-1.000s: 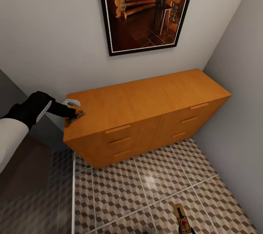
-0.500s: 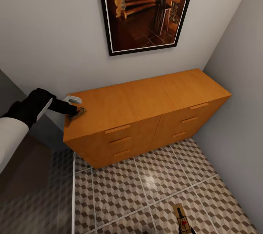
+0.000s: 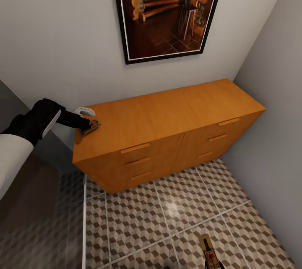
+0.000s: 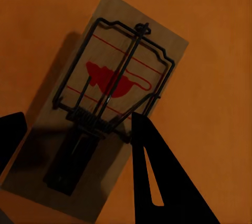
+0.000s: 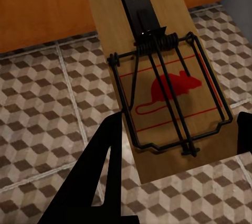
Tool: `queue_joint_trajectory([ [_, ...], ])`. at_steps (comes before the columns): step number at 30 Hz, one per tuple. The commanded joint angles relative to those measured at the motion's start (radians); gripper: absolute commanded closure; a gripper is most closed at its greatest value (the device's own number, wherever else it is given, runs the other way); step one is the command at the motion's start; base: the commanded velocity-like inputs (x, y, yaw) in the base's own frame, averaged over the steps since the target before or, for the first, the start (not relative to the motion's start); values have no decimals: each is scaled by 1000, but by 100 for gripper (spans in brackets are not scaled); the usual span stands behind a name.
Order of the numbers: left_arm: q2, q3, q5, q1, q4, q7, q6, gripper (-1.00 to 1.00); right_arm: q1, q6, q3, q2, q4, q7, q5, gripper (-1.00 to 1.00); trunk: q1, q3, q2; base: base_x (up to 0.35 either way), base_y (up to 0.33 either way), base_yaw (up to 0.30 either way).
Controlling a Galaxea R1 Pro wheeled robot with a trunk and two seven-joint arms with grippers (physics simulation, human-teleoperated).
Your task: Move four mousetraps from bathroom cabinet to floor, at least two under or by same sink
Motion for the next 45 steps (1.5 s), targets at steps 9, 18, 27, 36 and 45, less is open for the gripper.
queue_joint_trajectory([
  [9, 2, -7, 7, -1, 1, 2, 6, 100, -1, -2, 6, -1, 1, -10, 5, 100, 1, -2, -2, 0, 0, 0],
  [18, 2, -9, 8, -1, 4, 2, 6, 100, -1, -2, 6, 0, 1, -10, 5, 100, 1, 0, -2, 0, 0, 0],
  [27, 2, -9, 8, -1, 7, 2, 6, 100, -1, -2, 6, 0, 1, -10, 5, 100, 1, 13, -2, 0, 0, 0],
  [36, 2, -9, 8, -1, 8, 2, 6, 100, -1, -2, 6, 0, 1, -10, 5, 100, 1, 28, -2, 0, 0, 0],
  [45, 2, -10, 8, -1, 9, 2, 6, 100, -1, -2, 6, 0, 1, -10, 5, 100, 1, 43, -2, 0, 0, 0],
])
